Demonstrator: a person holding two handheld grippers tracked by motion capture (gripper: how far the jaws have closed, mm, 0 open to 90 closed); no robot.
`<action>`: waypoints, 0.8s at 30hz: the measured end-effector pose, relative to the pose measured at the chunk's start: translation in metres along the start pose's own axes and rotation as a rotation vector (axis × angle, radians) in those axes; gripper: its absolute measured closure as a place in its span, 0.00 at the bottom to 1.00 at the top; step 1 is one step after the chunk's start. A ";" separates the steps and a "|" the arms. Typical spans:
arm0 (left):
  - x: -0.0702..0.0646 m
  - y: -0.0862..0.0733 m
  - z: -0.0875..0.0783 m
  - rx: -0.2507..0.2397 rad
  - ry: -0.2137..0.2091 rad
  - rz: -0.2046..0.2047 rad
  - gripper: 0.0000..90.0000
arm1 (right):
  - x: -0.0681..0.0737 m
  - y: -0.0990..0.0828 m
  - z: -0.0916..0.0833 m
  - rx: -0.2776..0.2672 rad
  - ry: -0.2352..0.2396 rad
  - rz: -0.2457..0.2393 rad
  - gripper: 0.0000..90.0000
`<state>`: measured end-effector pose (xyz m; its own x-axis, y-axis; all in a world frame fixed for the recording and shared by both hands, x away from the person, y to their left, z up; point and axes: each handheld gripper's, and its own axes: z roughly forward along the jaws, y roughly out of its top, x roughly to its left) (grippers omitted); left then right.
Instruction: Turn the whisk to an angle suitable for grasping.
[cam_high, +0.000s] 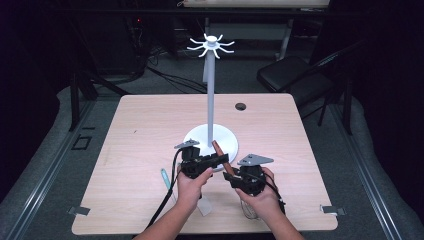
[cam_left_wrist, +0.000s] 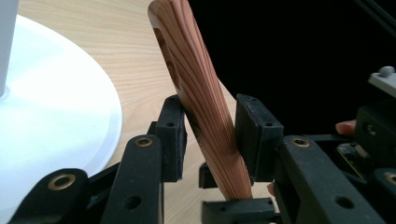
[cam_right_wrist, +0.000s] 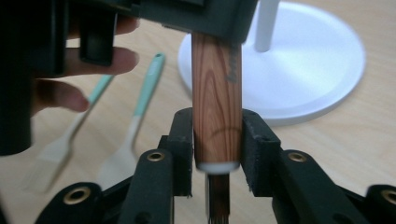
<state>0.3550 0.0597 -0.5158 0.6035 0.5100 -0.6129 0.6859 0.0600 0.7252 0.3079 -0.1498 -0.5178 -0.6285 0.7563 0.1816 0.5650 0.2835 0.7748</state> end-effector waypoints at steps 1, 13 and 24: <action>0.000 0.000 -0.001 -0.001 -0.002 0.002 0.72 | -0.003 -0.001 -0.001 0.004 0.022 0.016 0.74; -0.001 0.004 -0.005 0.006 -0.040 0.027 0.73 | -0.022 -0.004 -0.004 0.043 0.224 0.121 0.78; -0.011 0.011 -0.012 -0.001 -0.015 0.093 0.73 | -0.011 -0.001 -0.008 0.001 0.131 0.060 0.78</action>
<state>0.3508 0.0651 -0.4971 0.6709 0.5003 -0.5473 0.6257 0.0141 0.7799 0.3104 -0.1633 -0.5154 -0.6578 0.6884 0.3056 0.6044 0.2405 0.7595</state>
